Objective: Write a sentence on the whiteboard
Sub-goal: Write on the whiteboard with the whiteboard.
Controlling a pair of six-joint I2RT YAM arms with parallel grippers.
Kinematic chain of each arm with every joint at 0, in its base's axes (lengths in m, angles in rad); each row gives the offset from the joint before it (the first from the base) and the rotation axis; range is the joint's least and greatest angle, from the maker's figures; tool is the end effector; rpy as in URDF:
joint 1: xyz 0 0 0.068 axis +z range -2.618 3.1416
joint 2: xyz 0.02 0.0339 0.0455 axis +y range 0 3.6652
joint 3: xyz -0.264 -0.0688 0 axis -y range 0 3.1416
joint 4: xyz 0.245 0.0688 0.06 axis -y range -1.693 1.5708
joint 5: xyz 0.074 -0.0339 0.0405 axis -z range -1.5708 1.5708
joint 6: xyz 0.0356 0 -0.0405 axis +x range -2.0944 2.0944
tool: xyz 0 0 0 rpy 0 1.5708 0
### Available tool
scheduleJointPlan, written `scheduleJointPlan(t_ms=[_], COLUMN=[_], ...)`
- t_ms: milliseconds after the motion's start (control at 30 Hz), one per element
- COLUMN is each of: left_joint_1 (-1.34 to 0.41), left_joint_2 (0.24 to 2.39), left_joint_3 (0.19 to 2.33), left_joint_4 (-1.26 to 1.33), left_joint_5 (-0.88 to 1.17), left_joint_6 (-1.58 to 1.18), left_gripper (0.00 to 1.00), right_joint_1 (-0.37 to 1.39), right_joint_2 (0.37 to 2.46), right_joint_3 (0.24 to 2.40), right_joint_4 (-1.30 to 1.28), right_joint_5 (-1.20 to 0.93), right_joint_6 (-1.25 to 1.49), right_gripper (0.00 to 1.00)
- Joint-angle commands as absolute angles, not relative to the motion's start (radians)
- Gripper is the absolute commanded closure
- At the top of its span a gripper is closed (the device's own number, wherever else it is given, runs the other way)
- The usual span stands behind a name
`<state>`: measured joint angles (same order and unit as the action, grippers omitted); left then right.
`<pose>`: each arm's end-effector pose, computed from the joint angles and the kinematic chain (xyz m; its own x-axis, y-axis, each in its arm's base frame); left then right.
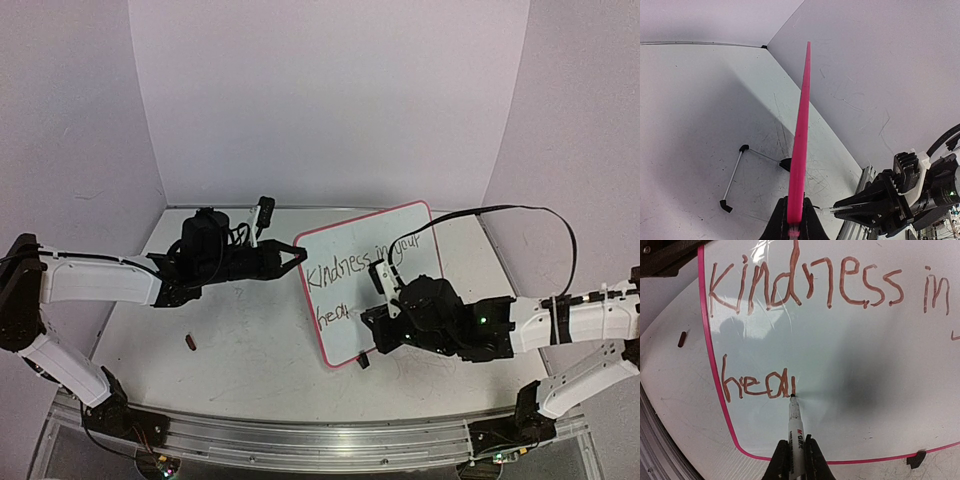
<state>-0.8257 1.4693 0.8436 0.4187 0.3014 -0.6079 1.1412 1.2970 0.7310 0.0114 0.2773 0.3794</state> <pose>0.2178 -0.2517 0.2591 -0.6278 -0.1238 -0.7685 0.6582 0.4425 -0.6090 0.1253 0.2501 0.2299 -0.4917 -0.2180 -0.8430 -0.6410 0.7460 0.1809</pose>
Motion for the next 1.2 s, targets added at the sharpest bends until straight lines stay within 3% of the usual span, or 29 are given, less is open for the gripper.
scheduleJointPlan(t_ms=[0, 500, 1167], left_joint_1=[-0.844, -0.844, -0.844], left_joint_2=[1.492, 1.492, 1.496], left_joint_3=[0.848, 0.846, 0.852], left_joint_4=[0.355, 0.354, 0.353], left_joint_5=[0.308, 0.31, 0.316], left_joint_6=[-0.601, -0.6, -0.601], left_gripper=[1.0, 1.0, 1.0], right_joint_1=[1.137, 1.131, 1.103], right_joint_2=[1.32, 1.242, 1.307], right_joint_3=[0.775, 0.765, 0.807], right_joint_4=[0.047, 0.035, 0.058], right_joint_5=[0.337, 0.328, 0.359], right_joint_6=[0.386, 0.358, 0.354], right_gripper=[1.0, 1.0, 1.0])
